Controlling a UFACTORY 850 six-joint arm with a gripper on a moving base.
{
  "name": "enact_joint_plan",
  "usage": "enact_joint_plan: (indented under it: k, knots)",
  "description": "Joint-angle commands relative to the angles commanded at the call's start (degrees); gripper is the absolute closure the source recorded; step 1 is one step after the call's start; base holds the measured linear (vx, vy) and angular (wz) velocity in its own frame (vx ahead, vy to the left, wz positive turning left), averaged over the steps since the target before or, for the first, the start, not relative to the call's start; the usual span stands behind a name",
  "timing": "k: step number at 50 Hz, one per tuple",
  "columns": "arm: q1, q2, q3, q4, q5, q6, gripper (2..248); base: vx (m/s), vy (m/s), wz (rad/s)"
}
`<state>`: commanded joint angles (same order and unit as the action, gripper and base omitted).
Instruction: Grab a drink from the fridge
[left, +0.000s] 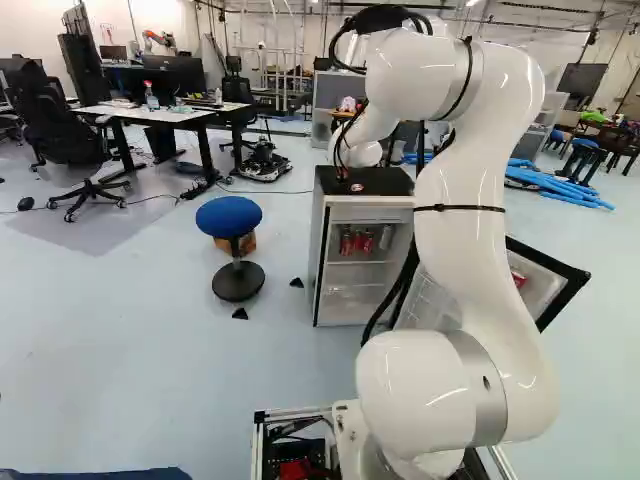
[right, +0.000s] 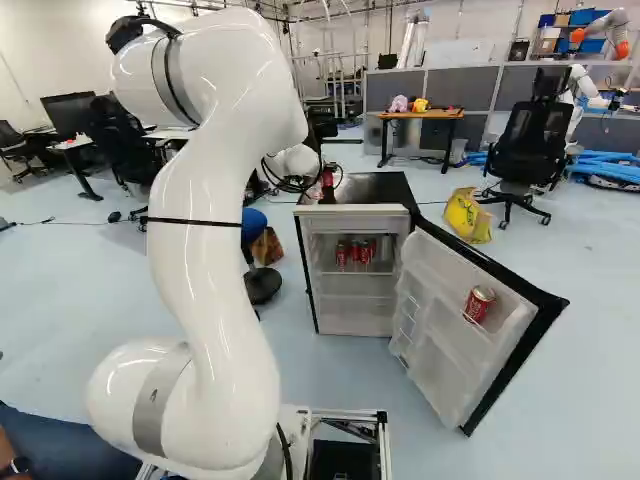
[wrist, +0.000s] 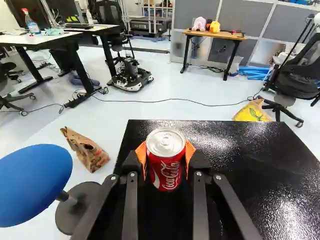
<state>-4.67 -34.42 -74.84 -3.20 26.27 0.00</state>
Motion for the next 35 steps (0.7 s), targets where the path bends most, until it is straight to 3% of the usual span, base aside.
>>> enact_joint_plan:
  k: [16,17,21,22,26,27,31,32,35]
  knots:
    - [0.0,0.0,0.0,0.0,0.0,0.0,154,0.0,0.0,0.0]
    - [0.0,0.0,0.0,0.0,0.0,0.0,128,0.0,0.0,0.0]
    - [0.0,0.0,0.0,0.0,0.0,0.0,128,0.0,0.0,0.0]
    - [0.0,0.0,0.0,0.0,0.0,0.0,95,0.0,0.0,0.0]
    - [0.0,0.0,0.0,0.0,0.0,0.0,95,0.0,0.0,0.0]
    - [0.0,0.0,0.0,0.0,0.0,0.0,60,0.0,0.0,0.0]
    - [0.0,0.11,0.15,0.0,0.0,0.0,60,0.0,0.0,0.0]
    - [0.0,0.19,0.26,0.0,0.0,0.0,24,0.0,0.0,0.0]
    - [0.01,0.62,0.82,0.0,0.0,0.0,24,0.0,0.0,0.0]
